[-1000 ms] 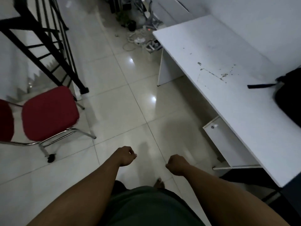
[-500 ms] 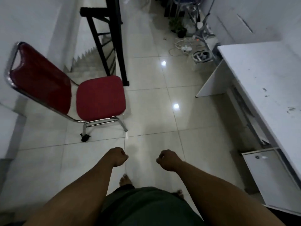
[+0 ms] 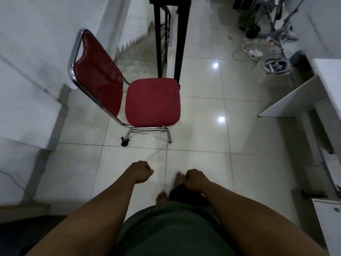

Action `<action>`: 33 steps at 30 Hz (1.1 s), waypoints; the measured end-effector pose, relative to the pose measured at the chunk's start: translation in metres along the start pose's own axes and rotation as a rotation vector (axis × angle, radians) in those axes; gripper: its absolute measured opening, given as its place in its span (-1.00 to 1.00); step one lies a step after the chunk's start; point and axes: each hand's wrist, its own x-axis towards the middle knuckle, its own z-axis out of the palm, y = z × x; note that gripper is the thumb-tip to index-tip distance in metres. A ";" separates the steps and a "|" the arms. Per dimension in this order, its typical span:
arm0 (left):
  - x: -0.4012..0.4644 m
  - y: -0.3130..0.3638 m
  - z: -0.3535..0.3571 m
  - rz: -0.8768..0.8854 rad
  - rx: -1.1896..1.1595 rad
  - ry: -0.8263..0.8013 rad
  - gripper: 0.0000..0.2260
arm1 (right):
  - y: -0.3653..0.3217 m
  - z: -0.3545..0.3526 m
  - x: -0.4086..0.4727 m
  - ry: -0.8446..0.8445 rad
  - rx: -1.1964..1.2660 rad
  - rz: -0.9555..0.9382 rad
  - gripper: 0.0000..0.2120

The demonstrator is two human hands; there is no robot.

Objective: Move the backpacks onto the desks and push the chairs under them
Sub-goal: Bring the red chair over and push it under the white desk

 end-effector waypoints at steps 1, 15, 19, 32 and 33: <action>0.003 -0.006 -0.005 -0.017 -0.017 -0.004 -0.73 | -0.007 -0.004 0.007 -0.001 -0.026 -0.004 -0.64; 0.053 -0.059 -0.116 -0.137 -0.220 0.105 -0.73 | -0.158 -0.082 0.104 -0.035 -0.237 -0.205 -0.66; 0.067 -0.076 -0.144 -0.147 -0.314 0.139 -0.73 | -0.202 -0.093 0.129 -0.060 -0.284 -0.227 -0.62; 0.097 -0.231 -0.273 -0.055 0.071 0.058 -0.66 | -0.361 -0.030 0.152 0.000 -0.106 -0.129 -0.65; 0.098 -0.244 -0.288 -0.056 0.109 0.051 -0.66 | -0.379 -0.022 0.152 0.012 -0.075 -0.128 -0.66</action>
